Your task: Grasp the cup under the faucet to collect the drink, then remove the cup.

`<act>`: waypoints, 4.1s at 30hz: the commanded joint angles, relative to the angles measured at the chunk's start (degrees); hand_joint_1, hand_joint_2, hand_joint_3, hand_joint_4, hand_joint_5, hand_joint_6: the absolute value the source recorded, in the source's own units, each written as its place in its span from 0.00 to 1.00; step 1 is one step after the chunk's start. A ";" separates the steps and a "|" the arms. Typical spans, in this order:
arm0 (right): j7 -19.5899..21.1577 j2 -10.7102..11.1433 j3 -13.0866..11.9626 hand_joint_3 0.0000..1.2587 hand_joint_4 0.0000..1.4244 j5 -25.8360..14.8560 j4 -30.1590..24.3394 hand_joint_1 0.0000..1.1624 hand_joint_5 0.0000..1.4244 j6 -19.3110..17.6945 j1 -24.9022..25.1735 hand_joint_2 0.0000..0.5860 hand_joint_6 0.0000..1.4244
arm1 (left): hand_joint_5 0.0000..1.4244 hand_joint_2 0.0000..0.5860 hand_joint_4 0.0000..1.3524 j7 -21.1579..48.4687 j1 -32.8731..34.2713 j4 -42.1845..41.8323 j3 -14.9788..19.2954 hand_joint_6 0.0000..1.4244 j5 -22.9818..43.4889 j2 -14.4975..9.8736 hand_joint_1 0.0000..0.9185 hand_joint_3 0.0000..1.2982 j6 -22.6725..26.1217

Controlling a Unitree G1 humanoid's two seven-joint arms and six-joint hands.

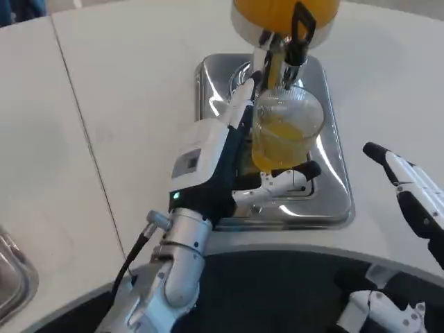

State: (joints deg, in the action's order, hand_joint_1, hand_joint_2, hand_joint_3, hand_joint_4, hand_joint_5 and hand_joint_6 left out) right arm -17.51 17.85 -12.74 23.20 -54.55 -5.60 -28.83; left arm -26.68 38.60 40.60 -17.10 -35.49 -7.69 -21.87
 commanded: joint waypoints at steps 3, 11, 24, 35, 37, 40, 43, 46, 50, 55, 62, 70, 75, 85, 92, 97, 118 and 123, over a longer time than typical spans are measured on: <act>-0.98 -0.13 0.12 0.00 0.00 -0.23 -1.47 0.39 0.00 2.43 0.51 0.57 0.04 | 0.18 0.08 0.00 -3.02 3.13 4.39 -0.47 0.18 0.07 1.95 0.34 0.00 -0.01; -1.60 0.02 -0.11 0.00 0.00 -0.65 -1.64 0.39 0.02 4.47 1.59 0.59 0.05 | 0.35 0.09 0.08 -6.37 4.73 6.76 -1.08 0.43 -0.92 3.61 0.43 0.05 2.54; -1.08 -0.38 -1.71 0.00 0.00 -1.45 -1.61 0.39 0.03 6.04 1.12 0.60 0.07 | 0.75 0.05 0.49 -10.49 3.27 5.08 -5.32 0.99 -3.06 6.44 0.59 0.41 7.30; -1.78 0.34 -2.35 0.00 0.00 -1.06 -2.28 0.40 0.04 7.93 2.07 0.60 0.09 | 1.00 0.05 0.92 -12.76 0.67 -0.17 -2.24 1.00 1.17 9.26 0.68 0.85 7.79; -1.78 0.39 -2.27 0.00 0.00 -0.93 -2.30 0.40 0.04 8.00 2.12 0.60 0.09 | 1.00 0.02 0.91 -12.71 0.38 -0.65 -1.88 1.00 1.48 9.32 0.70 0.87 7.98; -1.86 0.39 -2.04 0.00 0.00 -1.01 -2.17 0.40 0.05 8.08 2.07 0.60 0.09 | 1.00 0.00 0.87 -12.43 -0.10 -1.47 -1.49 1.00 1.74 9.06 0.73 0.89 8.15; -2.09 0.56 -2.06 0.00 0.00 -1.43 -2.02 0.40 0.05 8.23 2.36 0.61 0.09 | 0.99 0.00 0.84 -12.09 -0.82 -3.45 -1.07 1.00 1.44 7.88 0.75 0.90 8.00; -2.61 0.86 -2.28 0.00 0.00 -1.82 -2.28 0.40 0.06 8.95 3.15 0.61 0.10 | 0.99 0.00 0.82 -11.63 -1.53 -5.37 -0.47 1.00 1.37 6.81 0.77 0.90 8.10; -3.48 1.35 -2.08 0.00 0.00 -2.13 -2.77 0.40 0.06 10.16 4.37 0.61 0.10 | 0.98 0.00 0.80 -11.33 -2.93 -8.18 0.44 1.00 1.04 4.69 0.78 0.90 8.17; -4.03 1.68 -0.87 0.00 0.00 -1.88 -3.11 0.40 0.07 10.97 5.81 0.61 0.11 | 0.97 0.00 0.80 -10.63 -4.47 -11.04 2.28 1.00 1.38 2.20 0.80 0.89 8.48; -3.93 1.53 0.89 0.00 0.00 -0.77 -2.92 0.40 0.07 10.76 6.23 0.61 0.11 | 0.96 0.00 0.79 -8.88 -6.88 -14.89 4.33 1.00 1.73 -1.53 0.82 0.88 8.60; -3.33 1.68 1.93 0.01 0.00 0.66 -1.49 0.41 0.07 9.15 6.32 0.64 0.12 | 0.96 0.00 0.78 -5.22 -12.43 -23.40 8.56 1.00 2.48 -7.11 0.82 0.87 7.53; -2.72 1.64 1.66 0.01 0.00 1.17 -0.37 0.41 0.07 7.78 6.05 0.65 0.12 | 0.95 0.00 0.78 -3.06 -16.82 -28.84 11.51 1.00 2.97 -9.82 0.82 0.86 7.20; -1.98 3.74 0.68 0.01 0.00 6.67 0.41 0.41 0.05 0.13 3.28 0.70 0.09 | 0.95 0.00 0.78 3.99 -28.07 -42.34 17.42 1.00 6.95 -14.07 0.82 0.86 5.12; -2.30 4.79 -1.09 0.01 0.00 10.40 -0.59 0.39 0.03 -5.90 0.39 0.72 0.06 | 0.95 0.00 0.77 8.67 -35.50 -51.18 20.57 1.00 9.60 -13.81 0.82 0.86 3.72; -2.50 4.79 -3.00 0.01 0.00 12.19 -1.21 0.27 0.00 -8.28 -1.43 0.87 0.00 | 0.95 0.00 0.77 10.46 -39.56 -56.88 20.88 1.00 9.87 -12.09 0.82 0.86 3.33; 5.83 0.54 -7.84 0.00 0.00 17.12 1.59 0.13 0.00 -26.16 -10.51 1.00 0.00 | 0.94 0.00 0.75 15.16 -56.58 -69.45 21.72 1.00 9.54 -9.47 0.83 0.85 -7.27; 8.22 -1.91 -7.88 0.00 0.00 18.36 2.52 0.12 0.00 -29.48 -12.94 1.00 0.00 | 0.94 0.00 0.75 15.13 -57.29 -69.85 21.72 1.00 7.99 -8.71 0.83 0.85 -9.73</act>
State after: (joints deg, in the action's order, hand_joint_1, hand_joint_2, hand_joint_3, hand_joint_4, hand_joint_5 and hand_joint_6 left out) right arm -10.82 17.04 -20.14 40.89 -52.43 -33.56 -40.18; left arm -11.44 -18.28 -27.69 4.65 -27.41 -17.19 -29.14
